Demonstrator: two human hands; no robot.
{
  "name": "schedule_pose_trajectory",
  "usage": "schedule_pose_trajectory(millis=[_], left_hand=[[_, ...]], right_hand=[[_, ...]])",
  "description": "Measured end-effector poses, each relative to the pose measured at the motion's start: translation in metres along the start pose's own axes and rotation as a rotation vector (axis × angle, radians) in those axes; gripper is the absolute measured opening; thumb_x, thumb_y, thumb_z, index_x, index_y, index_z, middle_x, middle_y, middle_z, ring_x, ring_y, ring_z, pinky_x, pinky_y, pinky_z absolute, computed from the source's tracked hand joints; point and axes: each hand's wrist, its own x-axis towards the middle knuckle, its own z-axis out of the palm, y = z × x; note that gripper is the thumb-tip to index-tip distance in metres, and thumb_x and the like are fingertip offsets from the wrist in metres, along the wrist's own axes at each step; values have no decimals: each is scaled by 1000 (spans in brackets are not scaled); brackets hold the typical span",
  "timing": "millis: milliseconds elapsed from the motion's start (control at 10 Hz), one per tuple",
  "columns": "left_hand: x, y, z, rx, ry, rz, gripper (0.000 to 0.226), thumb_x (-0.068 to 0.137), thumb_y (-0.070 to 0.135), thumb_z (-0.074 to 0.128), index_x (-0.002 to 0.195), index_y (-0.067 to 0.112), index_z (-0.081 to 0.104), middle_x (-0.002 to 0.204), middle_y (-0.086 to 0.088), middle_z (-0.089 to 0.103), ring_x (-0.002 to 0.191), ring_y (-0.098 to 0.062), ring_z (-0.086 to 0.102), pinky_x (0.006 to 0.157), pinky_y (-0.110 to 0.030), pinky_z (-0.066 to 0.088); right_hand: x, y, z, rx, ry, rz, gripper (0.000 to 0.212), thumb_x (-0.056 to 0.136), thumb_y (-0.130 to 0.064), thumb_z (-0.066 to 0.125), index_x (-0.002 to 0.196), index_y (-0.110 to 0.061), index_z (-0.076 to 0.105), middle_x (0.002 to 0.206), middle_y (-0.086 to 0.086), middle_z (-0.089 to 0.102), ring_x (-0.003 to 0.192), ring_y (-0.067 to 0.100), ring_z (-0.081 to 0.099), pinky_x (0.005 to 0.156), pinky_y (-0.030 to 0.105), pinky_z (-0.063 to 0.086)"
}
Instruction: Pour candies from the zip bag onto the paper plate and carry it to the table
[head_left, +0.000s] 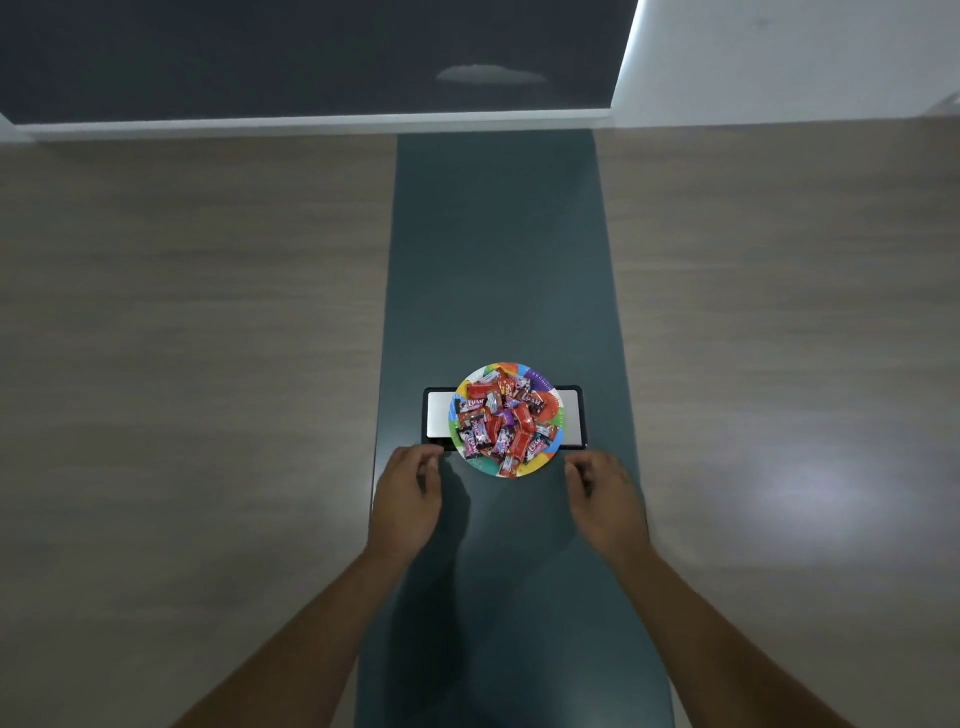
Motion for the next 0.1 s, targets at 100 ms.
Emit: schedule_pose_trajectory(millis=[100], left_hand=[[-40,-16,9,82,-30,137,37,111,29,50,146,23,61,151,2,56,142,-16,52,119,-39,49]], right_hand=[[-39,12,17,-221,2,-110,48,108,-38,58,152,-20,58,160,4,52,147,30,48,117,49,47]])
